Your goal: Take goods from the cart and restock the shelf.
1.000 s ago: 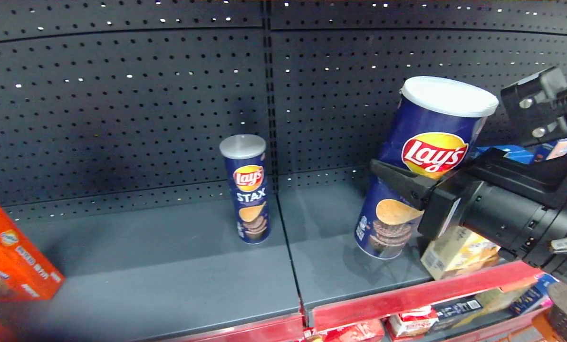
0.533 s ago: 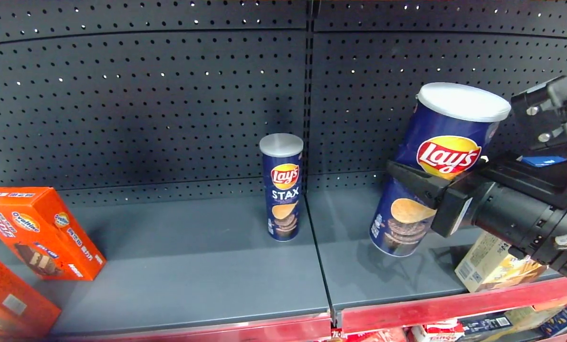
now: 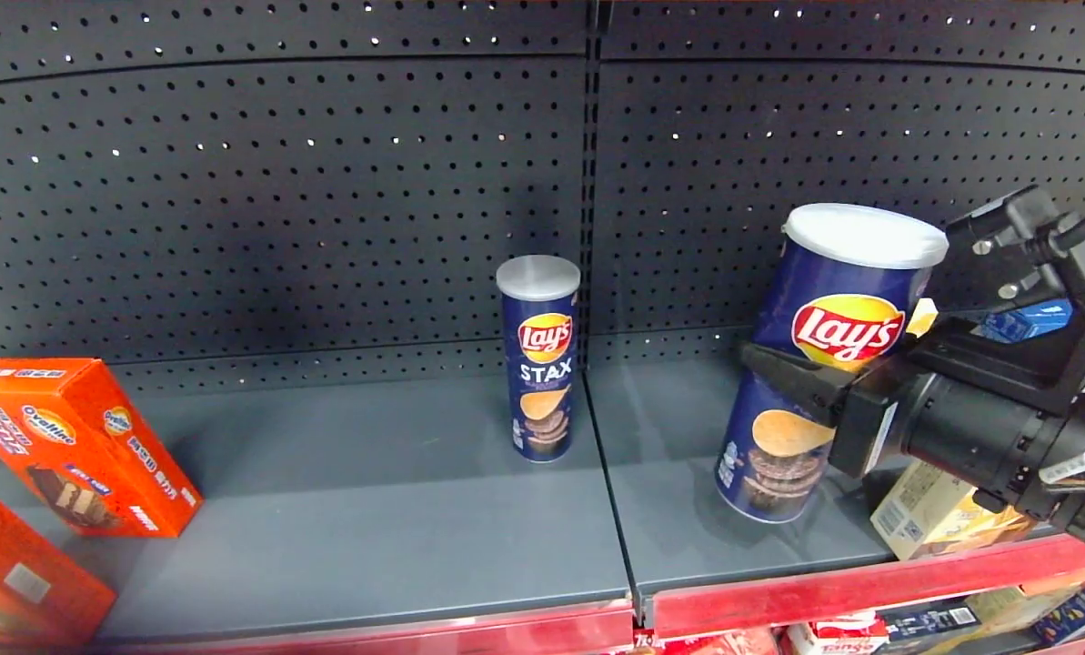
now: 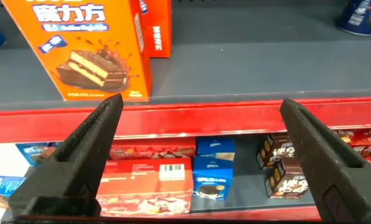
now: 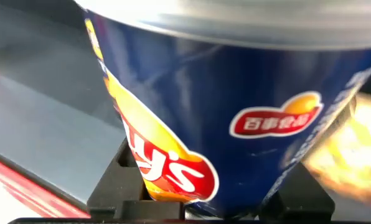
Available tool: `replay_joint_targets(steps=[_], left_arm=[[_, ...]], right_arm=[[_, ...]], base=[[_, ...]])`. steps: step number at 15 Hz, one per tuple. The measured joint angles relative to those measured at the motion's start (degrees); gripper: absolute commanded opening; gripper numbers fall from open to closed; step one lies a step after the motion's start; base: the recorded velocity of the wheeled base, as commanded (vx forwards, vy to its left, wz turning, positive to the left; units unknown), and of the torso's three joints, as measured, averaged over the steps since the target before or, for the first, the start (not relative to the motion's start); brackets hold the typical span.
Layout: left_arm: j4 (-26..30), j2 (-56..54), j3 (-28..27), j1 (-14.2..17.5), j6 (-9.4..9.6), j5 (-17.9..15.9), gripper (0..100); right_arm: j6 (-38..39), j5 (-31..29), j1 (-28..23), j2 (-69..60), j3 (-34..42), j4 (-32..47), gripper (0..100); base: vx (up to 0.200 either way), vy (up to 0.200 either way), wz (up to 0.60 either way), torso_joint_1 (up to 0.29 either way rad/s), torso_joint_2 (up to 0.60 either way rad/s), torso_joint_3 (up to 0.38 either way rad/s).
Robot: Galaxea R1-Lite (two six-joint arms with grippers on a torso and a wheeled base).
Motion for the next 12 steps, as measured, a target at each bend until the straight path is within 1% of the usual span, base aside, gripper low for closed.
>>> replay_joint_targets(steps=[3, 6, 7, 8, 9, 10, 11, 12], left_arm=[[0.0, 0.0, 0.0, 0.04, -0.02, 0.0, 100], [0.0, 0.0, 0.0, 0.0, 0.07, -0.02, 100], [0.02, 0.0, 0.0, 0.0, 1.62, -1.3, 100], [0.05, 0.0, 0.02, -0.02, 3.68, -3.9, 100], [0.05, 0.0, 0.05, -0.05, 4.3, -4.69, 100], [0.09, 0.0, 0.05, -0.05, 4.53, -4.91, 100], [0.06, 0.0, 0.05, -0.05, 4.25, -4.8, 100], [0.06, 0.0, 0.07, 0.0, 4.43, -4.47, 100]], right_arm=[[-0.04, 0.93, 0.41, 0.68, -2.11, 0.11, 0], [-0.22, -2.17, 0.0, 2.12, -3.49, 0.6, 0], [-0.26, -3.5, 0.16, 2.56, -3.52, 0.6, 0], [-0.3, -4.9, 0.49, 3.0, -3.35, 0.57, 0], [-0.33, -5.29, 0.68, 3.41, -3.16, 0.44, 0], [-0.41, -5.75, 0.71, 3.96, -2.67, 0.09, 0], [-0.74, -5.8, 0.49, 4.35, -2.54, 0.17, 0], [-1.54, -5.83, -0.06, 4.61, -2.12, 0.24, 0]], base=[[0.0, 0.0, 0.0, 0.0, 0.0, 0.0], [0.0, 0.0, 0.0, 0.0, 0.0, 0.0], [0.0, 0.0, 0.0, 0.0, 0.0, 0.0], [0.0, 0.0, 0.0, 0.0, 0.0, 0.0], [0.0, 0.0, 0.0, 0.0, 0.0, 0.0], [0.0, 0.0, 0.0, 0.0, 0.0, 0.0], [0.0, 0.0, 0.0, 0.0, 0.0, 0.0], [0.0, 0.0, 0.0, 0.0, 0.0, 0.0]])
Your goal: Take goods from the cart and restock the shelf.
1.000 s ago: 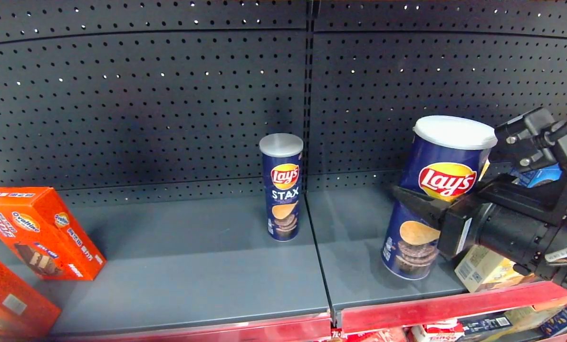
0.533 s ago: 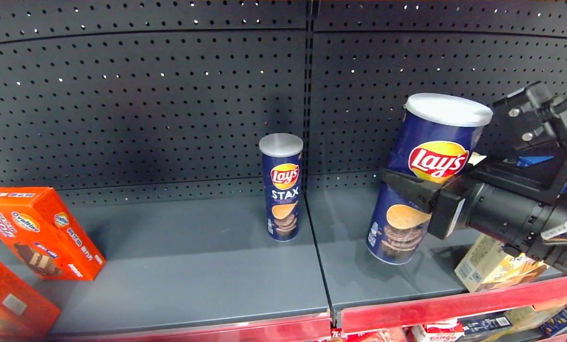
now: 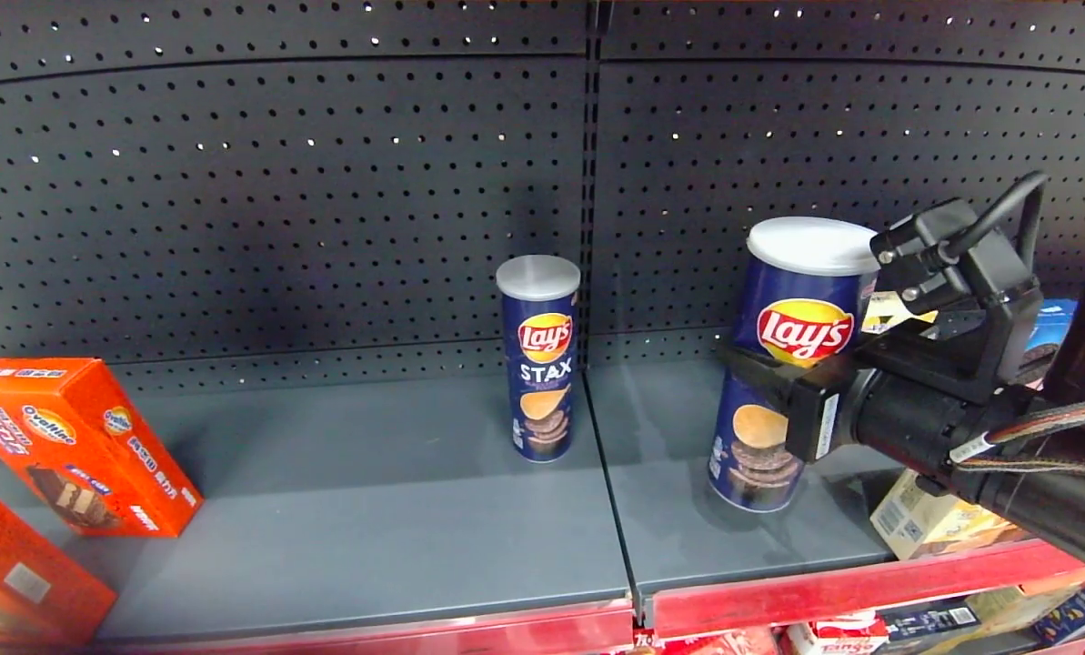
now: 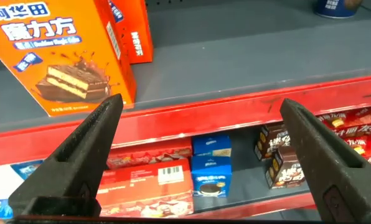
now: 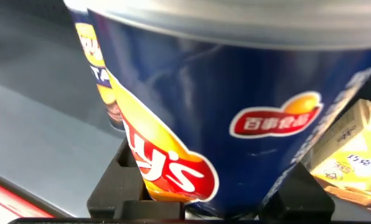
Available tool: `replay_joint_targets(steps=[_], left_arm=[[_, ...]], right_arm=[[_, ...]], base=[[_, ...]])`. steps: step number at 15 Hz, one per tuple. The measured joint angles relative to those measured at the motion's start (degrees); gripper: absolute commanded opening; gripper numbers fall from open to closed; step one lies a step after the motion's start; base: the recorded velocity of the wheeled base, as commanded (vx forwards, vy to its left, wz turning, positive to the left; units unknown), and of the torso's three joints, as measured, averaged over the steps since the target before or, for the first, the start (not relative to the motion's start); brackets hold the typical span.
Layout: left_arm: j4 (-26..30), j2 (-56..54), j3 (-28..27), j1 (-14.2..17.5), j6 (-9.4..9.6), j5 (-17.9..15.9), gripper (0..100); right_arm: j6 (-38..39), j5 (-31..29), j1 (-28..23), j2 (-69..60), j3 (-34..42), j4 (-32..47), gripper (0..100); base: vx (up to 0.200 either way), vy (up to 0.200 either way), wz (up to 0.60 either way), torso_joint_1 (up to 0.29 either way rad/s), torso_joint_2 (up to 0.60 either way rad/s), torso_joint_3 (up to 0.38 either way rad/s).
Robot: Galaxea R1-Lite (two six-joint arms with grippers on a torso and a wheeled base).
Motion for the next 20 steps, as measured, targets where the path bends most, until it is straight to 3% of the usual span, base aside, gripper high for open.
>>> replay_joint_targets(steps=[1, 2, 3, 5, 7, 9, 11, 13, 16, 18, 20], left_arm=[[-0.04, 0.0, 0.01, 0.0, 0.16, 0.74, 100], [-0.06, 0.0, 0.06, 0.04, -0.94, 3.19, 100], [-0.11, 0.0, 0.06, 0.06, -3.78, 3.63, 100], [-1.06, 0.38, -2.01, -0.1, -4.35, -2.57, 100], [-1.83, 3.96, -6.56, 0.34, -7.14, -5.94, 100], [-2.24, 11.74, -11.19, 1.48, -7.44, -11.65, 100], [-2.56, 18.47, -14.43, 1.88, -7.44, -19.32, 100], [-2.82, 24.03, -17.8, 1.68, -7.02, -23.65, 100], [-3.47, 33.62, -23.83, 1.22, -2.06, -24.25, 100], [-4.82, 40.88, -28.55, -1.05, -1.05, -25.06, 100], [-10.29, 47.41, -30.98, -5.06, -0.99, -25.5, 100]], right_arm=[[-0.38, 0.0, -0.39, 0.13, 0.52, 0.09, 0], [-0.57, 0.0, -0.85, 0.18, 1.46, -0.22, 0], [-0.71, 0.0, -1.35, 0.18, 2.33, -0.35, 0], [-0.9, -0.01, -1.66, 0.1, 2.46, -0.51, 0], [-1.16, -0.09, -1.76, -0.28, 2.07, -0.57, 0], [-1.26, 0.0, -1.76, -0.41, 0.98, -0.51, 0], [-1.27, 0.05, -1.49, -0.41, 0.33, -0.51, 0], [-1.32, -0.06, -1.12, -0.54, 0.28, -0.49, 0], [-1.29, -0.44, -0.99, -1.33, 0.28, -0.43, 0], [-1.32, -0.44, -1.01, -2.01, 0.39, -0.24, 0], [-1.43, -0.44, -1.07, -2.62, 0.52, 0.2, 0]], base=[[0.0, 0.0, 0.0, 0.0, 0.0, 0.0], [0.0, 0.0, 0.0, 0.0, 0.0, 0.0], [0.0, 0.0, 0.0, 0.0, 0.0, 0.0], [0.0, 0.0, 0.0, 0.0, 0.0, 0.0], [0.0, 0.0, 0.0, 0.0, 0.0, 0.0], [0.0, 0.0, 0.0, 0.0, 0.0, 0.0], [0.0, 0.0, 0.0, 0.0, 0.0, 0.0], [0.0, 0.0, 0.0, 0.0, 0.0, 0.0], [0.0, 0.0, 0.0, 0.0, 0.0, 0.0], [0.0, 0.0, 0.0, 0.0, 0.0, 0.0], [0.0, 0.0, 0.0, 0.0, 0.0, 0.0]])
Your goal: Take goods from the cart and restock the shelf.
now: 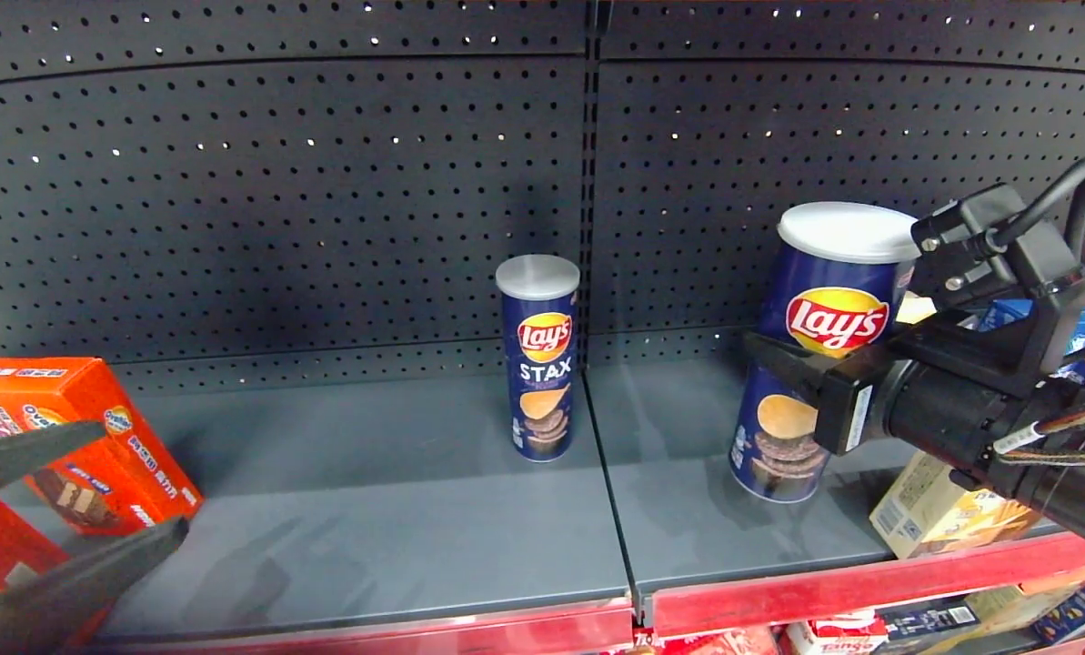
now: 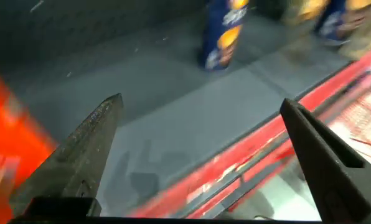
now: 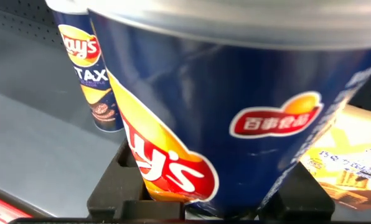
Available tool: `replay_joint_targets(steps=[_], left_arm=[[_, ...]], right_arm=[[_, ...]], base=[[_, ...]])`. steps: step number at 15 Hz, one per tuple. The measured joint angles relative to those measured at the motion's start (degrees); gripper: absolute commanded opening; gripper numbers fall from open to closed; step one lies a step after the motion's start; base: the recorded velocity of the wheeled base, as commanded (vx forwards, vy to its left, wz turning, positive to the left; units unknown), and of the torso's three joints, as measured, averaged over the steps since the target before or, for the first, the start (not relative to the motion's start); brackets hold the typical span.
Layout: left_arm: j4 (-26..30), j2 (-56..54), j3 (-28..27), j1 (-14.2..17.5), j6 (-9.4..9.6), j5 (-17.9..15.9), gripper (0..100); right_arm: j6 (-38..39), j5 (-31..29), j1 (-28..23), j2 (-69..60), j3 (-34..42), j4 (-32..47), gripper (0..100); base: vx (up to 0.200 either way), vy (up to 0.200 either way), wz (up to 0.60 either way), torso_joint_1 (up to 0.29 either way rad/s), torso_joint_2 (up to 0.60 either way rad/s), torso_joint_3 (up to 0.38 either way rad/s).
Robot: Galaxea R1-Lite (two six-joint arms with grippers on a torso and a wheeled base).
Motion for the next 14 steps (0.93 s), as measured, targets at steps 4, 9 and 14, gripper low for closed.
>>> replay_joint_targets(steps=[4, 9, 14], left_arm=[[-16.14, 13.49, -0.96, -3.8, -0.01, -1.1, 100], [-30.66, 27.75, -1.16, -7.57, -0.2, -6.74, 100], [-44.18, 39.5, -2.49, -10.03, -4.05, -10.63, 100]], right_arm=[[-1.29, -1.43, 0.02, -0.74, 0.17, 0.05, 0], [-1.32, -1.23, 0.09, -0.96, -0.07, 0.02, 0], [-1.29, -1.21, 0.28, -0.83, -0.16, -0.09, 0]], base=[[0.0, 0.0, 0.0, 0.0, 0.0, 0.0], [0.0, 0.0, 0.0, 0.0, 0.0, 0.0], [0.0, 0.0, 0.0, 0.0, 0.0, 0.0]])
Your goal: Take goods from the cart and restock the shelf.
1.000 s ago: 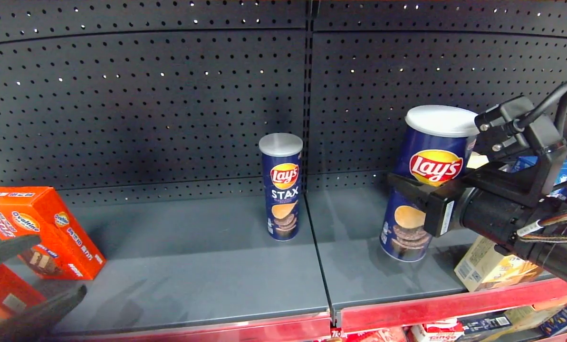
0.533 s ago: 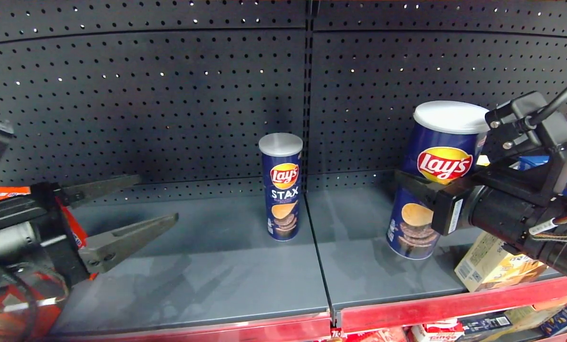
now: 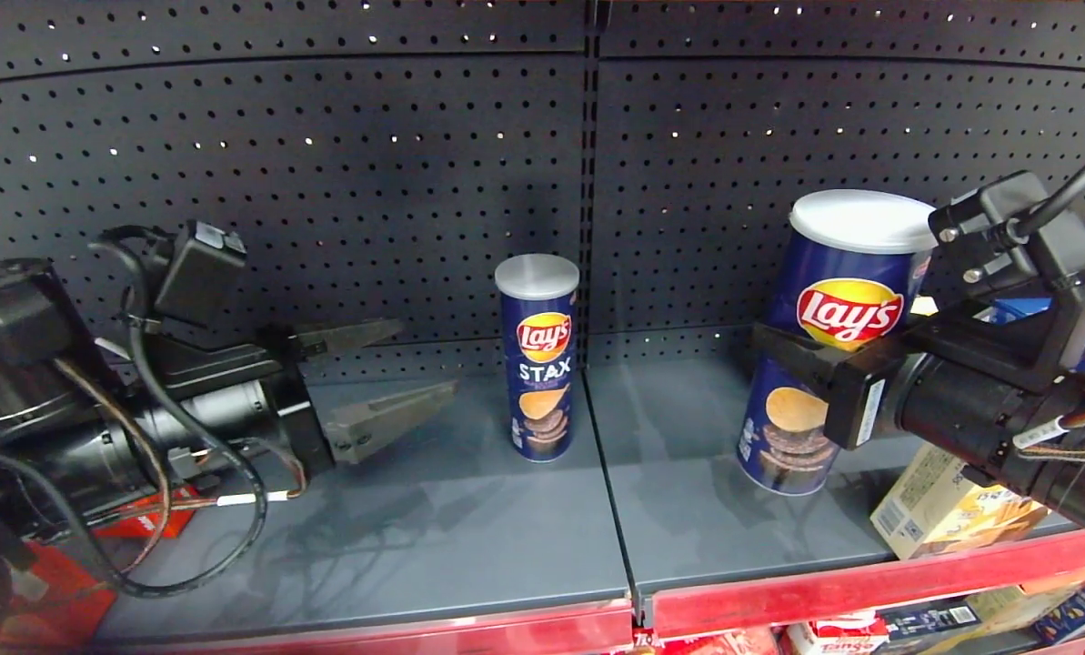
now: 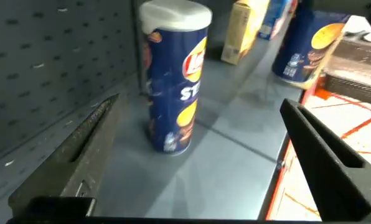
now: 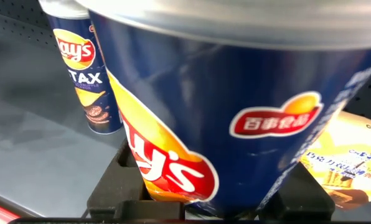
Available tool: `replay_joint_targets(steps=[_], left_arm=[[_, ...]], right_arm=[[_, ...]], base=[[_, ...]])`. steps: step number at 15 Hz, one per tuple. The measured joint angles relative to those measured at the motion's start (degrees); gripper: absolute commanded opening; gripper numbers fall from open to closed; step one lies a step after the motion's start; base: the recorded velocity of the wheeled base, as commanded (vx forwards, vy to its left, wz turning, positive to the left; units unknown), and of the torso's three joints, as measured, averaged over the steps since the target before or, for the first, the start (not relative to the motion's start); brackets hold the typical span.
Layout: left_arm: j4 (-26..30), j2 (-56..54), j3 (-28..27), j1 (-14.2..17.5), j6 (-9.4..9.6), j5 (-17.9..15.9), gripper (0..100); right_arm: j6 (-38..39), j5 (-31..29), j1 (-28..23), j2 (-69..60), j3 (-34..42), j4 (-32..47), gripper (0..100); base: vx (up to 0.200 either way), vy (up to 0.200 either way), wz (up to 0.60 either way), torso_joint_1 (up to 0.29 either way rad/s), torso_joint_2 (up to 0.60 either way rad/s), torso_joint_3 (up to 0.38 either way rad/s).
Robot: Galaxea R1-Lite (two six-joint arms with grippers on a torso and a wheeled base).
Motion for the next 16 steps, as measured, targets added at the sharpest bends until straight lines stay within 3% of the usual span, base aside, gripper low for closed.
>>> replay_joint_targets(steps=[3, 5, 8, 16], left_arm=[[-7.91, 6.08, -0.27, -2.26, -0.2, -0.43, 100], [-10.31, 9.35, -1.34, -2.97, -0.22, -1.34, 100], [-11.12, 13.67, -4.77, -2.83, -0.22, -2.16, 100], [-11.19, 20.76, -12.98, 1.06, -0.11, -10.75, 100]], right_arm=[[-0.02, 0.07, 0.13, 0.02, -0.11, 0.01, 0], [-0.02, 0.02, 0.18, -0.04, 0.11, -0.05, 0], [0.0, 0.0, 0.11, -0.15, 0.02, -0.05, 0], [-0.02, 0.07, 0.02, -0.15, -0.22, -0.13, 0]], base=[[0.0, 0.0, 0.0, 0.0, 0.0, 0.0], [0.0, 0.0, 0.0, 0.0, 0.0, 0.0], [0.0, 0.0, 0.0, 0.0, 0.0, 0.0], [0.0, 0.0, 0.0, 0.0, 0.0, 0.0]])
